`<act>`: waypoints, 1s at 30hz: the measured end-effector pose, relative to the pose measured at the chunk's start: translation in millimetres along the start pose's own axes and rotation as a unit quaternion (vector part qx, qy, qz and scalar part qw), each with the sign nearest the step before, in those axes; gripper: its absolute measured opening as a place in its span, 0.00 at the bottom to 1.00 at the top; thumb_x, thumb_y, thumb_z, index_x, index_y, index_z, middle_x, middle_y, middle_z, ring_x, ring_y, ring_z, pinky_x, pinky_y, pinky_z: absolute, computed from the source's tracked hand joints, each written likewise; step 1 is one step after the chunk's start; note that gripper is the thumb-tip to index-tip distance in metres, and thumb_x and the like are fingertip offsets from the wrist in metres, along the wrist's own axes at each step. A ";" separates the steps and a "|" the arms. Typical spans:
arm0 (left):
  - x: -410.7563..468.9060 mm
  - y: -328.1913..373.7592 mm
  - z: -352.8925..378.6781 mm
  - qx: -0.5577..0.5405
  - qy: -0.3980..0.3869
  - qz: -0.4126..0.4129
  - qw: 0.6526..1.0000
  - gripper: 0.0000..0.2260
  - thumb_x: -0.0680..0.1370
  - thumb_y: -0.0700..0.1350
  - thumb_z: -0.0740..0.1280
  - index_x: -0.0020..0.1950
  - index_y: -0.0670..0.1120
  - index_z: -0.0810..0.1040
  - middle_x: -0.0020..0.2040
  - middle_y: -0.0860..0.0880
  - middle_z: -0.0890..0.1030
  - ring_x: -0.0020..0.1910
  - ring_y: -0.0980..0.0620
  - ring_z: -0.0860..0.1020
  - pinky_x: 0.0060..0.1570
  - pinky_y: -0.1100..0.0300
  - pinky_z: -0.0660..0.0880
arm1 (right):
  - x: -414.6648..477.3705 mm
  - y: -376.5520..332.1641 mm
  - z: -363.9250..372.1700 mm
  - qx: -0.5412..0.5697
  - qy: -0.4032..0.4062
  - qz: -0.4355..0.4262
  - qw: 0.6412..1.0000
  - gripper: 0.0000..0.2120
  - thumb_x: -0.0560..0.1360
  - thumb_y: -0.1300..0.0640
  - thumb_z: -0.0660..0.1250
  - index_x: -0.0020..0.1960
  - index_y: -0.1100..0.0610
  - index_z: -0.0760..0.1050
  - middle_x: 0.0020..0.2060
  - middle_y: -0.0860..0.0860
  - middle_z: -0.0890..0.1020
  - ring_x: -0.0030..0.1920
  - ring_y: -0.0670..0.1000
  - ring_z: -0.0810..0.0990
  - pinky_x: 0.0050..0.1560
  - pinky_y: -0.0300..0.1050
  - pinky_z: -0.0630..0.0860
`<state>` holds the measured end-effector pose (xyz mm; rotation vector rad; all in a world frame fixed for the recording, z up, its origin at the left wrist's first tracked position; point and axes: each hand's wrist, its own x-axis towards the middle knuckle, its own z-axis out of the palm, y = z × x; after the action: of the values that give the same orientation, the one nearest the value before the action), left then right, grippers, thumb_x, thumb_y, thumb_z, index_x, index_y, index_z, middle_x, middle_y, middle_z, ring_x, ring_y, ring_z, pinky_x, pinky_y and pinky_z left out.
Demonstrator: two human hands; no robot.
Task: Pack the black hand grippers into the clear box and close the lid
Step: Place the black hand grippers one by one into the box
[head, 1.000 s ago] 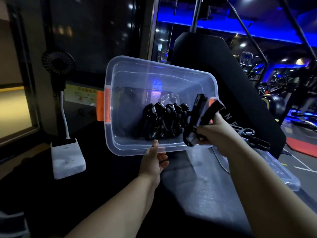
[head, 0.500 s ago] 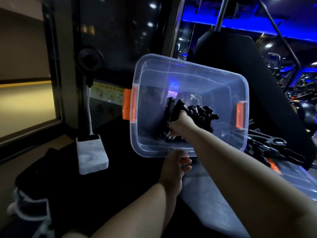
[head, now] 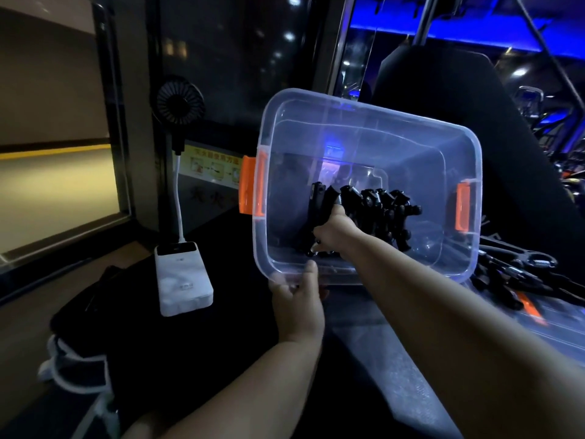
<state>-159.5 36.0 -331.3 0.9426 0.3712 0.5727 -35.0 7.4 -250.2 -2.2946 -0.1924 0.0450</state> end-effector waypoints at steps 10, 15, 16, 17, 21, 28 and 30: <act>4.1 12.7 -25.3 0.124 0.011 0.217 0.968 0.18 0.78 0.40 0.64 0.64 0.47 0.61 0.35 0.40 0.79 0.34 0.44 0.79 0.38 0.53 0.78 | 3.1 -5.1 2.8 -0.240 0.081 0.028 0.967 0.25 0.75 0.60 0.65 0.67 0.62 0.59 0.61 0.60 0.77 0.62 0.60 0.76 0.57 0.50 0.74; 7.1 10.6 -25.9 0.119 0.008 0.257 0.959 0.20 0.79 0.40 0.63 0.65 0.56 0.60 0.33 0.42 0.80 0.30 0.56 0.79 0.35 0.66 0.75 | 4.9 4.5 1.5 -0.331 0.114 0.000 0.937 0.43 0.72 0.41 0.69 0.75 0.61 0.52 0.57 0.58 0.80 0.57 0.60 0.79 0.41 0.47 0.70; 7.1 10.4 -25.9 0.118 0.006 0.259 0.959 0.20 0.79 0.41 0.62 0.65 0.56 0.60 0.34 0.41 0.80 0.30 0.55 0.80 0.35 0.65 0.76 | 6.3 7.0 1.3 -0.334 0.122 -0.007 0.935 0.44 0.71 0.40 0.70 0.75 0.61 0.53 0.56 0.58 0.80 0.56 0.60 0.80 0.40 0.47 0.70; 6.6 10.3 -25.9 0.114 0.002 0.257 0.960 0.20 0.79 0.41 0.62 0.65 0.56 0.59 0.34 0.40 0.80 0.30 0.54 0.80 0.36 0.63 0.77 | 7.5 9.2 1.0 -0.329 0.129 -0.014 0.935 0.43 0.70 0.40 0.71 0.73 0.61 0.55 0.54 0.58 0.81 0.54 0.60 0.80 0.38 0.47 0.69; 4.6 10.7 -25.2 0.097 -0.011 0.252 0.963 0.19 0.80 0.39 0.61 0.67 0.53 0.60 0.34 0.40 0.80 0.29 0.54 0.81 0.33 0.68 0.75 | 6.7 11.9 -0.3 -0.286 0.152 -0.038 0.945 0.38 0.68 0.43 0.75 0.65 0.60 0.59 0.47 0.57 0.82 0.49 0.60 0.82 0.36 0.46 0.69; 2.0 12.5 -24.2 0.091 -0.015 0.258 0.962 0.19 0.80 0.37 0.61 0.69 0.47 0.60 0.32 0.43 0.79 0.28 0.59 0.80 0.32 0.74 0.71 | 5.2 12.4 -0.9 -0.350 0.152 -0.049 0.923 0.36 0.69 0.40 0.72 0.65 0.58 0.60 0.46 0.55 0.82 0.48 0.59 0.82 0.32 0.44 0.68; 1.4 13.6 -23.5 0.097 -0.013 0.262 0.960 0.19 0.80 0.38 0.61 0.69 0.47 0.61 0.32 0.46 0.79 0.29 0.60 0.80 0.32 0.75 0.71 | 6.6 12.1 -4.7 -0.358 0.141 -0.040 0.922 0.31 0.69 0.38 0.71 0.60 0.57 0.63 0.46 0.55 0.81 0.48 0.58 0.81 0.28 0.43 0.65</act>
<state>-174.9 58.3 -332.7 1.2468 0.1508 1.0190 -26.6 -3.0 -255.9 -2.9781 -0.1684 -0.4709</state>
